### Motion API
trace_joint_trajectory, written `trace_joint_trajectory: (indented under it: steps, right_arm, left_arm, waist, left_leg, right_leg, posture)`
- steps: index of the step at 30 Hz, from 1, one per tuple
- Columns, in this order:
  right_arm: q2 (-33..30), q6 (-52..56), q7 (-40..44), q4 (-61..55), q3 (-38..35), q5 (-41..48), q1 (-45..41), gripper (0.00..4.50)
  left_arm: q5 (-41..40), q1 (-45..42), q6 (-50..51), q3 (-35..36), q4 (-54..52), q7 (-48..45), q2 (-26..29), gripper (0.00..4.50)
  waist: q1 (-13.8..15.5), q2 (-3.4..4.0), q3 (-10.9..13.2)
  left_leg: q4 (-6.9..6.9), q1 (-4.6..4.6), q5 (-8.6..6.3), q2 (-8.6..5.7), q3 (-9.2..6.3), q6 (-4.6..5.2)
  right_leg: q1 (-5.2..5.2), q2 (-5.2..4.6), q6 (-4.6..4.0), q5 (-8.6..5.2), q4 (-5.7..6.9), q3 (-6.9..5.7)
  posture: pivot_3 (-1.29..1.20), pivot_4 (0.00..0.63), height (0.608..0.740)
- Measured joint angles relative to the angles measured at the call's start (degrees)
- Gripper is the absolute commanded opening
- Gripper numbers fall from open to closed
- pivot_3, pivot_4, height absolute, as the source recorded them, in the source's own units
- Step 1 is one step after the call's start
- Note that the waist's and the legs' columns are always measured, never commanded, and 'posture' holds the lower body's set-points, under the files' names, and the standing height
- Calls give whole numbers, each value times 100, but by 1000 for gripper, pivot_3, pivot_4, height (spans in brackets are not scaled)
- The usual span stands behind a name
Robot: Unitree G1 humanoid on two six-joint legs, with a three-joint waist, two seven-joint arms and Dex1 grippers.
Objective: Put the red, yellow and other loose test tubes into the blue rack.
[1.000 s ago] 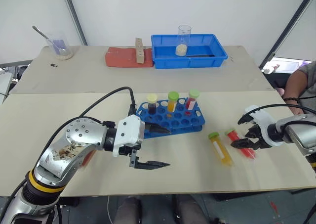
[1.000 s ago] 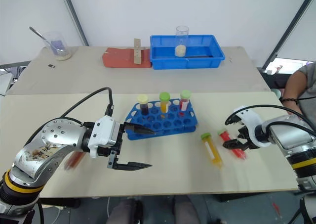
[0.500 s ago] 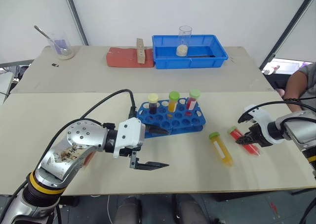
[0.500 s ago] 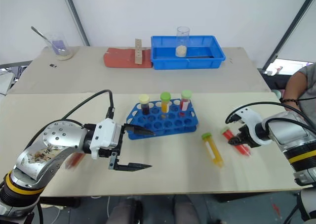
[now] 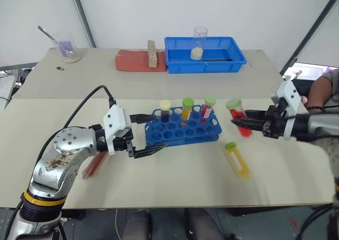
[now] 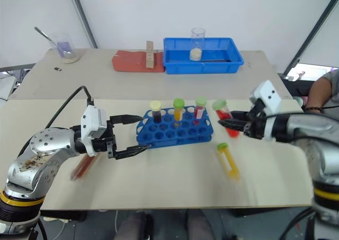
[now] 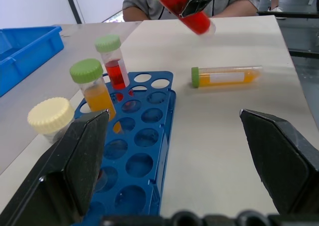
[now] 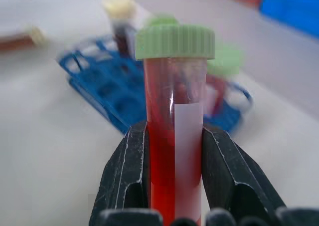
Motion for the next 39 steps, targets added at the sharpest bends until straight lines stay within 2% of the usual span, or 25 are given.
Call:
trace_joint_trajectory:
  steps: [4,11,22,39]
  right_arm:
    - [926,-1034,-701,-103,294,-399,290,1007]
    - [1608,-2508,-1339,702,830,-1206,335,1007]
    - [1946,-3612,-1661,1654,1139,-1585,157,1007]
    - [2447,-4157,-2125,1808,1352,-1736,326,1006]
  left_arm:
    - [-221,-144,-7,-5,49,-356,12,4500]
    - [-258,-287,-7,-93,67,-737,85,4500]
    - [-256,-293,29,-145,58,-755,85,4500]
    - [-443,-275,69,-140,21,-413,84,4500]
  waist:
    - [-17,0,0]
    - [-39,1,0]
    - [-39,1,0]
    - [-63,1,0]
  left_leg:
    - [4,3,0,1,3,0]
    - [-3,3,0,2,2,0]
    - [-2,7,1,2,2,0]
    - [-3,7,1,3,1,0]
  right_leg:
    - [0,1,-2,1,2,3]
    - [-2,5,-10,-2,3,3]
    - [0,4,-11,-2,6,3]
    - [-1,5,-11,-2,5,3]
  posture:
    - [0,150,729]
    - [0,150,729]
    - [0,150,729]
    - [0,150,729]
